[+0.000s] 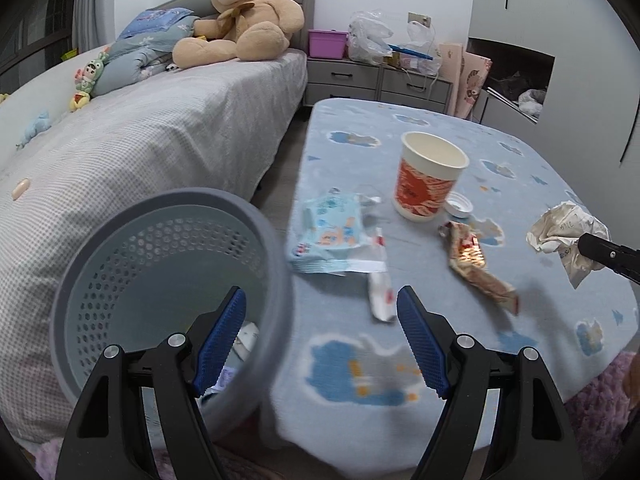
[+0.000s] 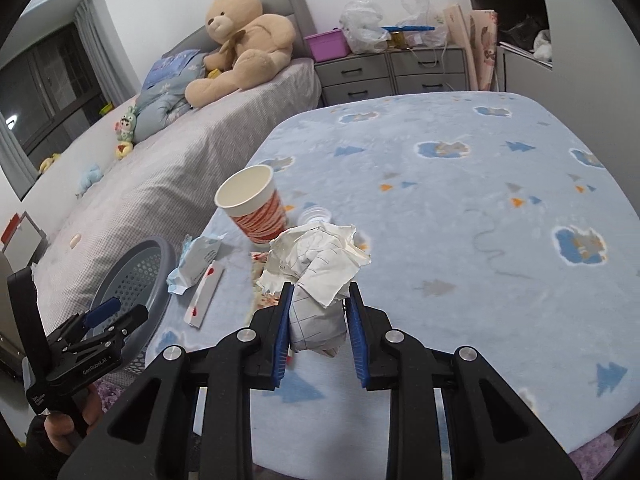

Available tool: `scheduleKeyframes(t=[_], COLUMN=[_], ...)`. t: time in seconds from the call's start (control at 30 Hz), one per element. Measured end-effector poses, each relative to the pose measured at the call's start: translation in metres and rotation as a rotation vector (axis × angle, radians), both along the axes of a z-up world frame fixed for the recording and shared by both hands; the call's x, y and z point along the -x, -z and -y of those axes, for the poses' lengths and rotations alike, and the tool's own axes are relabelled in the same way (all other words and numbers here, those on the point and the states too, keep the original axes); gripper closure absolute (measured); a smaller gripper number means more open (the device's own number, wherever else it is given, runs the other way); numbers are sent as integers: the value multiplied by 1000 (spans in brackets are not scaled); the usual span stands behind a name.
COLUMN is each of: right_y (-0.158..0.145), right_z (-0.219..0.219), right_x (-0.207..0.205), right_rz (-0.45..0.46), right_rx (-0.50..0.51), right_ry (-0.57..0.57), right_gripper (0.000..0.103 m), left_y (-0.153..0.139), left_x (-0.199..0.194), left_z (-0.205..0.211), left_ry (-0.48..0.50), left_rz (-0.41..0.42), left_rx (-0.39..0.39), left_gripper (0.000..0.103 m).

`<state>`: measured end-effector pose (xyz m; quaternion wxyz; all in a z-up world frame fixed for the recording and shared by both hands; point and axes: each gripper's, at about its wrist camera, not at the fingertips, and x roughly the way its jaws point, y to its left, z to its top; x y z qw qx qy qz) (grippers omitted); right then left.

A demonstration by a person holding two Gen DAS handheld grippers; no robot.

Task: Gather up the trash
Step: 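Grasp the red-and-white snack wrapper with the left tool while the right tool holds the tissue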

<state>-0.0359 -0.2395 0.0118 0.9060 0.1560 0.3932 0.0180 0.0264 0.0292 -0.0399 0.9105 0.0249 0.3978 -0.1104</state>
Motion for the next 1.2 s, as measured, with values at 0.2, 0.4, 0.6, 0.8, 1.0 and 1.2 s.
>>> scheduleKeyframes(t=[0.2,0.4,0.6,0.8,1.0,1.2], right_y=[8,24,31,34,35,36], right_z=[30,60,74,75,76,76], right_x=[11,17,17,17,18,18], right_rz=[1,-1,9,20,27,24], right_rx=[14,-17,-54,-89,-113,-116], right_ry=[41,87,89,67,55,57], right_gripper=[77,77,77,77,77,77], left_y=[3,1,13,34,51,48], left_x=[0,-15,-33,-43,-46,-41], left_z=[42,90,124,139,150,149], left_ry=[46,89,100,104,105,115], left_rz=[-55,-98,-153,-198,-208,-174], left_rx=[43,51,8,-38,-88,-101], left_gripper=[29,29,29,29,37,73])
